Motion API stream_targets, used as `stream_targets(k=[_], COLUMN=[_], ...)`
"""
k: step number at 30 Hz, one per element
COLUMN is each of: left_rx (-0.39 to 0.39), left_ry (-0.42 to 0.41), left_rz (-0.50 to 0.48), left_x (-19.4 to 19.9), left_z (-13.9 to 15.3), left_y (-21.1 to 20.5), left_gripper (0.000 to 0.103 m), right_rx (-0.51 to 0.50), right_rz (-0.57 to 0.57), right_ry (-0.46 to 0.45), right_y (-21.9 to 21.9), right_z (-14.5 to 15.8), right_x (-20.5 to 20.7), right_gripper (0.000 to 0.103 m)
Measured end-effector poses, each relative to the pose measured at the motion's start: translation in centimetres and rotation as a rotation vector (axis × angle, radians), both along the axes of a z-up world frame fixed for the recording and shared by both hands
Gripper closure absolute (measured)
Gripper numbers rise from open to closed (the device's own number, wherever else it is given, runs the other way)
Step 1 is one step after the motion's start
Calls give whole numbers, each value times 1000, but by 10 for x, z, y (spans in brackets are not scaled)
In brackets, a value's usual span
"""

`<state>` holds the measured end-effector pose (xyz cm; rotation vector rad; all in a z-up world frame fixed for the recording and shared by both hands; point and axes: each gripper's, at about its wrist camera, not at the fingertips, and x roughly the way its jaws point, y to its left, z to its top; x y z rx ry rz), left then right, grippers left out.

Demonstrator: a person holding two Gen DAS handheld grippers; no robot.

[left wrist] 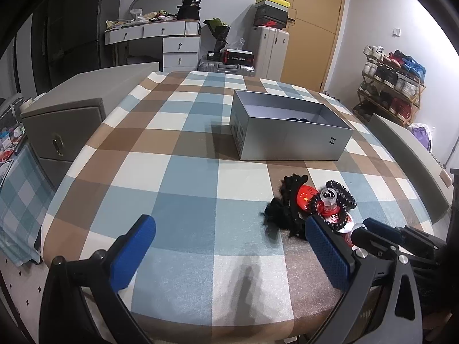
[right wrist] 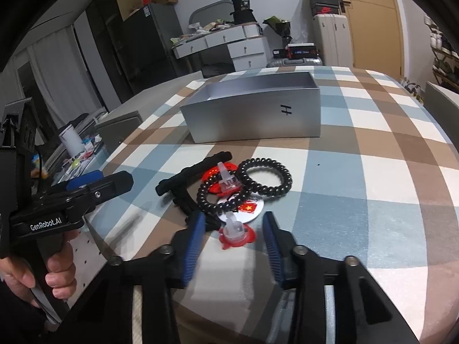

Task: Organize jewelry
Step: 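Grasp the red-and-clear hair clip with the right gripper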

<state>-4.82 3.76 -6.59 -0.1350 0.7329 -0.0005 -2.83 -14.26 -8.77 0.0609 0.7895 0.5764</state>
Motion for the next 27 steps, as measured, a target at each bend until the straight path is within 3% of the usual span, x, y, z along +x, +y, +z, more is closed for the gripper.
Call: stream_targets(k=[2,5,10,16,27], left_rx=[-2,-1,-7,-24,-27], left_ry=[-1,-6,-7,-8,35], left_rz=[-1,-10,-47,-169,-321], left_x=[0,1,11,26,49], left_z=[1,4,10,16,2], left_y=[0,1,-4,-25,-54], left_gripper=[1,1,1,2,3], right_rx=[-10,6,41,83,111], right_rz=[2,10,-1,-39,-101], right_ry=[0,-6,-42,-57,-81], right_y=[1,-2,-9,-26,-56], right_z=[0,1,7,11,17], right_x=[-1,-4,-9,-9,-15], right_gripper=[91,98,98,98,98])
